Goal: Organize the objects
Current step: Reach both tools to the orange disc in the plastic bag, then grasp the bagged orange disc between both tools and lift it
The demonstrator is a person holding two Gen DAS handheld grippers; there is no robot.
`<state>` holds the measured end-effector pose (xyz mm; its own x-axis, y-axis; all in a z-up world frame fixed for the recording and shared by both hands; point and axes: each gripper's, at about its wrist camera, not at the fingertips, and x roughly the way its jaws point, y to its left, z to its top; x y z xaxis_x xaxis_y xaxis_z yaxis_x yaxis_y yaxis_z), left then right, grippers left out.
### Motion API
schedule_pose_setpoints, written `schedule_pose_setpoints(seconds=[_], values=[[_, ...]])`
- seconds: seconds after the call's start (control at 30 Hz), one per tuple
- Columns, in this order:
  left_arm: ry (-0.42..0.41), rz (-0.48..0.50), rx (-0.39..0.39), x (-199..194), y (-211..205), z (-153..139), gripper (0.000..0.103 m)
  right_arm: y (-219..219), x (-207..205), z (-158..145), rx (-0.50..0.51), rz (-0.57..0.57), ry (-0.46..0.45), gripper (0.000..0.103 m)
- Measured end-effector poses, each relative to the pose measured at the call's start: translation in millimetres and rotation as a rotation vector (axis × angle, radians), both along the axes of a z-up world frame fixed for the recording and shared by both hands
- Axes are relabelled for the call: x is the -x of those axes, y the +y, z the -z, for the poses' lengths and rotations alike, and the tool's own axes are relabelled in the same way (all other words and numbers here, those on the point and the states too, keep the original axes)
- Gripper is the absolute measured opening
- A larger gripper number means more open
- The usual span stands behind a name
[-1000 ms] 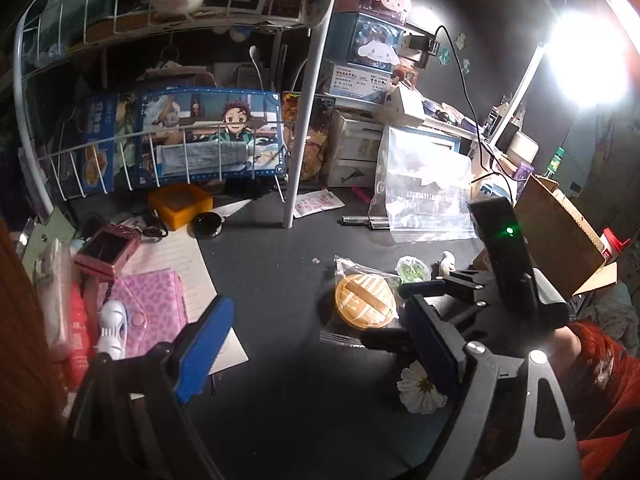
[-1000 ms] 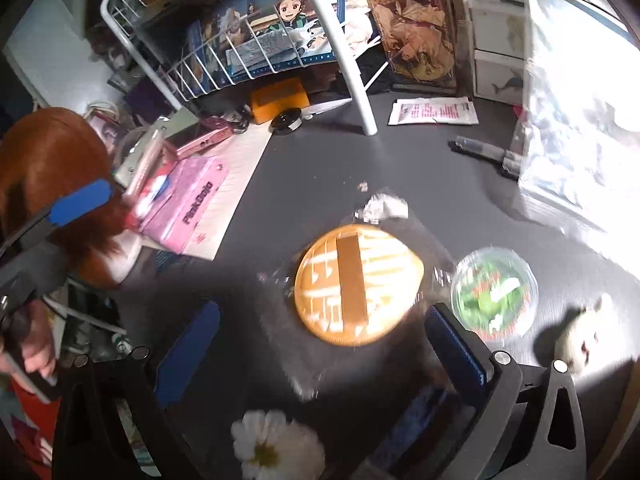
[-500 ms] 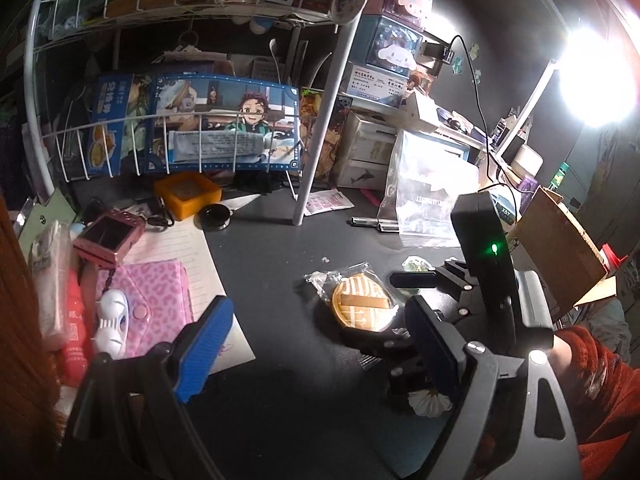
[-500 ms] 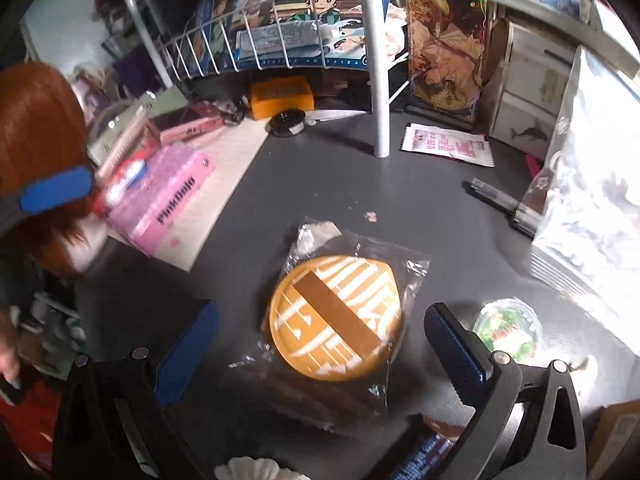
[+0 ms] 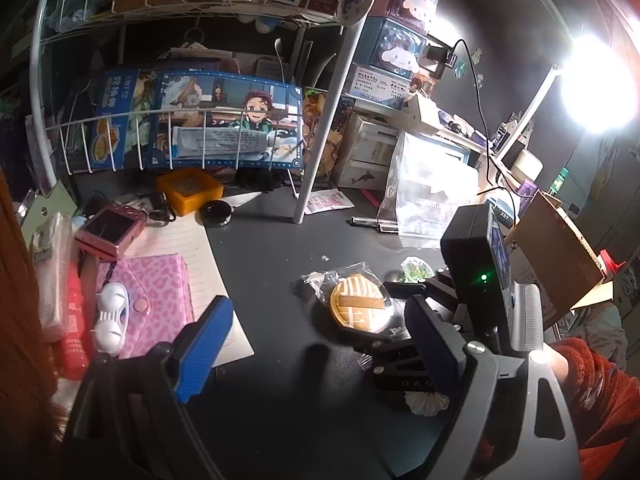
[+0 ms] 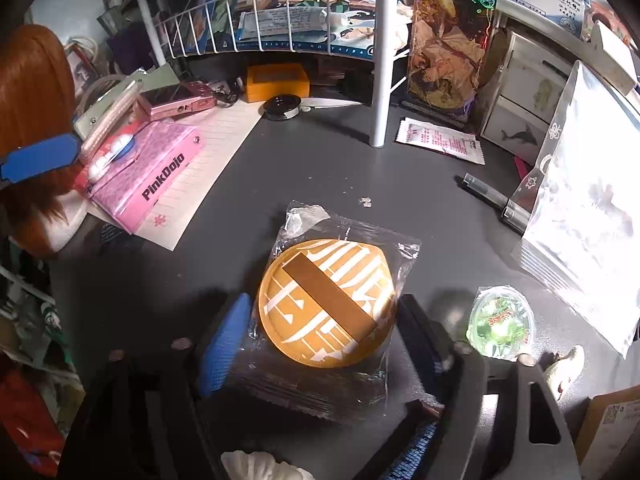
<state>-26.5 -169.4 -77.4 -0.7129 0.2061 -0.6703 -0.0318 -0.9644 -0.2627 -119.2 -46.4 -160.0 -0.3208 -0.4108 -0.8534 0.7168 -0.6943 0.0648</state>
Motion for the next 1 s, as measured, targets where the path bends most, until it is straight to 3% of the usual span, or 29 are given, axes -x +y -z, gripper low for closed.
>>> schedule_pose_setpoints(seconds=[0.13,0.2,0.37,0.63,0.8,1.0], values=[[-0.003,-0.005,0.004,-2.4,-1.4,-0.4,0.085,-4.9,-1.5,2.5,-0.011,0.002,0.015,0.076],[-0.007,-0.006,0.003,-3.1,-2.1,0.7,0.086,-6.2,-2.5,3.5,-0.024,0.005,0.026,0.066],[-0.016,0.015,-0.006,-1.4,1.4,1.8,0.085,2.0,-8.2,-6.8,0.0,0.001,0.044,0.065],[0.025,0.15,-0.05,8.2,31.3,-31.9,0.085,38.5,-46.8,-89.8,0.16,-0.084,0.099,0.065],[0.069,0.306,-0.141,17.6,64.7,-68.9,0.07,74.2,-70.8,-146.2,0.221,-0.093,0.199,0.065],[0.102,0.433,-0.122,35.0,126.1,-105.8,0.047,128.7,-78.6,-180.3,0.252,-0.054,0.267,0.065]])
